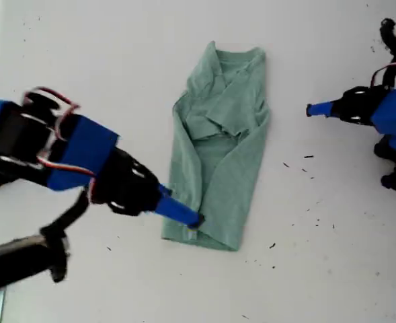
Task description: Fold t shirt
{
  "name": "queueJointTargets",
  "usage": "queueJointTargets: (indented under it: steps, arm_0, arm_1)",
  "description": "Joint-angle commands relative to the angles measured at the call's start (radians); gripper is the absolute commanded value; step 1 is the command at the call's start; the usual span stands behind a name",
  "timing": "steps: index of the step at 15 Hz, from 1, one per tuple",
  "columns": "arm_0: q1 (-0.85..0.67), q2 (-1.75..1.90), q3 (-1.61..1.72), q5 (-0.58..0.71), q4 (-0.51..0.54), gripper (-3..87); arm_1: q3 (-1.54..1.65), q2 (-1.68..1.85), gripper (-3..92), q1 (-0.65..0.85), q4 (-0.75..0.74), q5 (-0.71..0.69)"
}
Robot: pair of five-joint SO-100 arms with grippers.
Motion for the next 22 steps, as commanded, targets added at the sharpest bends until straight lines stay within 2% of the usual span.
queueJointTargets:
  steps: [1, 2, 3, 5, 7, 9, 10, 11, 13, 15, 16, 18, 22]
  arm_0:
    - [-0.120, 0.517, 0.657, -0.114, -0.126, 20.6]
    - [-0.156, 0.706, 0.950, -0.193, -0.172, 14.9]
    - [-0.173, 0.856, 1.204, -0.244, -0.225, 11.5]
    - [-0.147, 1.118, 1.551, -0.407, -0.304, 1.9]
    - [-0.127, 1.393, 1.695, -0.486, -0.270, -0.2]
    - [-0.123, 1.331, 1.542, -0.494, -0.204, -0.1]
    - [-0.100, 1.150, 1.356, -0.494, -0.141, 13.6]
    - [-0.066, 0.951, 1.127, -0.472, -0.074, 23.3]
    - [-0.015, 0.615, 0.698, -0.393, 0.048, 27.8]
    - [0.029, 0.325, 0.354, -0.331, 0.149, 29.1]
    - [0.051, 0.196, 0.222, -0.310, 0.187, 30.2]
    - [0.080, 0.041, 0.086, -0.291, 0.206, 32.7]
    - [0.077, -0.120, 0.077, -0.229, 0.129, 34.0]
  arm_1:
    - [0.063, 0.015, 16.5, -0.103, 0.005, 0.272]
    - [0.044, 0.017, 6.9, -0.130, 0.023, 0.295]
    - [0.048, 0.017, 2.5, -0.190, 0.029, 0.233]
    - [0.044, 0.017, 2.5, -0.282, 0.037, 0.258]
    - [0.032, 0.017, 2.2, -0.333, 0.008, 0.284]
    - [-0.123, -0.017, 2.2, -0.443, 0.003, 0.353]
    - [-0.304, -0.202, 3.6, -0.506, -0.012, 0.405]
    - [-0.580, -0.543, 11.2, -0.575, 0.017, 0.449]
    - [-1.210, -1.103, 19.2, -0.729, 0.192, 0.491]
    - [-1.707, -1.471, 31.6, -0.833, 0.376, 0.502]
    - [-1.809, -1.562, 36.0, -0.870, 0.367, 0.491]
    - [-1.876, -1.660, 35.3, -0.925, 0.364, 0.512]
    - [-1.873, -1.792, 35.1, -0.969, 0.314, 0.558]
